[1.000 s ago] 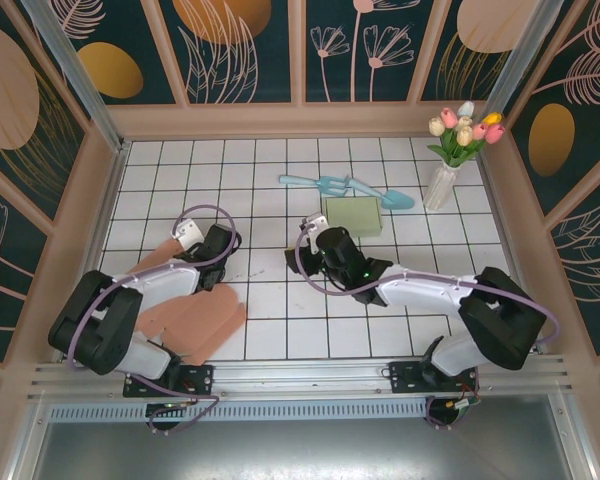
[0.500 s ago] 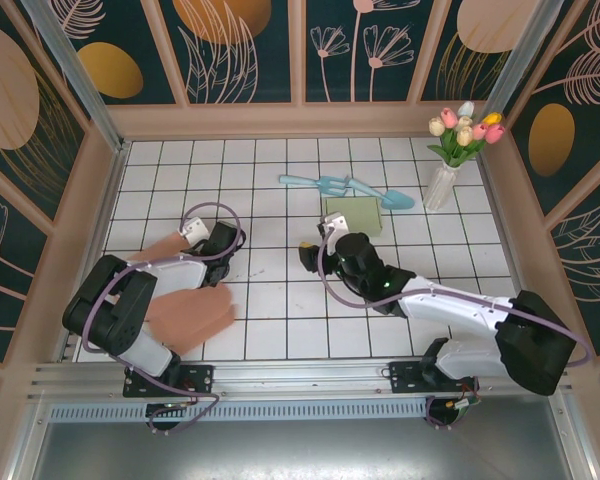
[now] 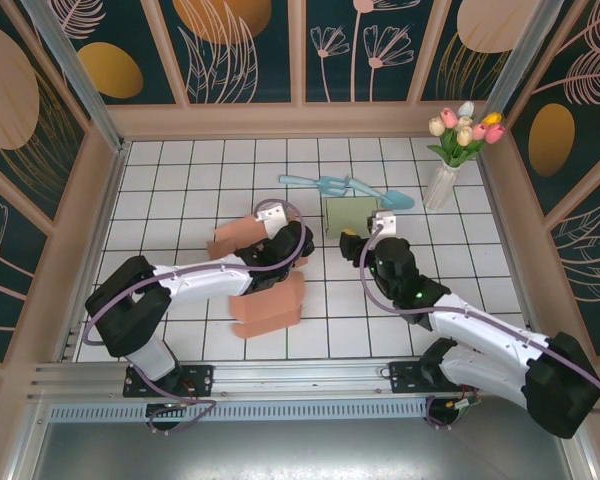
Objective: Fold the paper box
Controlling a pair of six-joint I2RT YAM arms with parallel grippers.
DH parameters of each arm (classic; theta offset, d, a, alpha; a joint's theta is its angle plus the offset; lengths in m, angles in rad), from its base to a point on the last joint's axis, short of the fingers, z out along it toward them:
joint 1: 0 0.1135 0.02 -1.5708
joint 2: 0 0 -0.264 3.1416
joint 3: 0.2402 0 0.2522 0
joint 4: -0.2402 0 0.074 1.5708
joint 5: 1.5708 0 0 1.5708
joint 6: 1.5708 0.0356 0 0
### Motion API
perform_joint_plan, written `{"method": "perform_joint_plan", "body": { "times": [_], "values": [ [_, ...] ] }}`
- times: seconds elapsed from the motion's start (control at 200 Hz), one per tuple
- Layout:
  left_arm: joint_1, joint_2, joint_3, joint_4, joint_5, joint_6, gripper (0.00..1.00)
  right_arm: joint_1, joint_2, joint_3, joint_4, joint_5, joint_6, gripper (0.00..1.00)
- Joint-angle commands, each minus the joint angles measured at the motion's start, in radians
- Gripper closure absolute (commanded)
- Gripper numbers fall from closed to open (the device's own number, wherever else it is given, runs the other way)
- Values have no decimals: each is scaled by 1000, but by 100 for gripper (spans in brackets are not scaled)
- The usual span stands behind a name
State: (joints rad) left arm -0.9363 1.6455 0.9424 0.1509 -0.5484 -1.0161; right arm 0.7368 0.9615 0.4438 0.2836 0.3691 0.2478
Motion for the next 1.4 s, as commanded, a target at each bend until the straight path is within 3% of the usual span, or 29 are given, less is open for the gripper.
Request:
{"method": "perform_joint_plan", "body": {
  "times": [0.0, 0.13, 0.19, 0.26, 0.35, 0.445, 0.535, 0.646, 0.836, 0.981, 1.036, 1.116, 1.156, 1.276, 1.396],
  "values": [
    [-1, 0, 24, 25, 20, 28, 53, -23, -36, -19, 2, 10, 27, 36],
    [1, -103, -10, -78, -78, 61, 28, -27, -31, -19, 5, 14, 15, 36],
    [19, -176, -69, -133, -135, 68, 24, -28, -22, -15, 15, -11, 10, 36],
    [93, -271, -170, -150, -88, 89, 24, -24, -9, -5, 29, -56, 5, 36],
    [262, -381, -331, -106, 57, 117, 24, -19, 25, 17, 44, -125, -1, 36],
    [397, -431, -442, -65, 142, 156, 24, -1, 73, 51, 56, -187, -14, 36],
    [463, -409, -486, 0, 233, 201, 24, 24, 129, 91, 56, -210, -37, 36],
    [499, -344, -508, 49, 237, 216, 26, 40, 184, 131, 45, -236, -47, 36],
    [521, -286, -553, 218, 315, 253, 36, 50, 261, 201, 11, -256, -73, 36],
    [521, -262, -574, 352, 408, 340, 53, 49, 341, 298, -50, -259, -157, 36],
    [521, -260, -597, 412, 446, 378, 69, 44, 376, 356, -104, -287, -220, 37],
    [521, -276, -626, 504, 536, 419, 100, 38, 421, 460, -213, -341, -315, 38],
    [521, -294, -633, 540, 584, 437, 100, 33, 442, 512, -269, -349, -382, 39],
    [508, -400, -723, 778, 704, 502, 100, 21, 520, 680, -479, -525, -681, 39],
    [442, -540, -799, 903, 684, 654, 100, -10, 658, 908, -793, -553, -869, 40]
  ]
}}
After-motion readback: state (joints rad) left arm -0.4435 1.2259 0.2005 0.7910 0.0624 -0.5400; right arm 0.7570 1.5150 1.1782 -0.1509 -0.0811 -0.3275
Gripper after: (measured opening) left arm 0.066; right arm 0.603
